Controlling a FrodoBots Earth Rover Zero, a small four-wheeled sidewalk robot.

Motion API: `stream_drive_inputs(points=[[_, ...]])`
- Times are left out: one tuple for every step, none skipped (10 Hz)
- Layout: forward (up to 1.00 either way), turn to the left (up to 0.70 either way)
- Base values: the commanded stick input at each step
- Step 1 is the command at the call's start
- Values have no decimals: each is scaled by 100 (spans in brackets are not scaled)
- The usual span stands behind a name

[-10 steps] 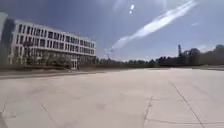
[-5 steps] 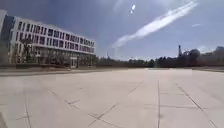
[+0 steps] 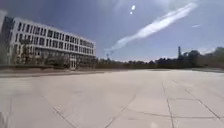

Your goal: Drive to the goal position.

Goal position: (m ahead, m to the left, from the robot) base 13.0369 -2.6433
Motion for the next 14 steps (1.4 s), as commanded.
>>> stream_drive_inputs(points=[[70,-1],[70,-1],[70,-1],[70,-1],[70,-1],[70,-1],[70,-1],[70,-1],[70,-1],[70,-1],[70,-1],[70,-1],[70,-1],[70,-1]])
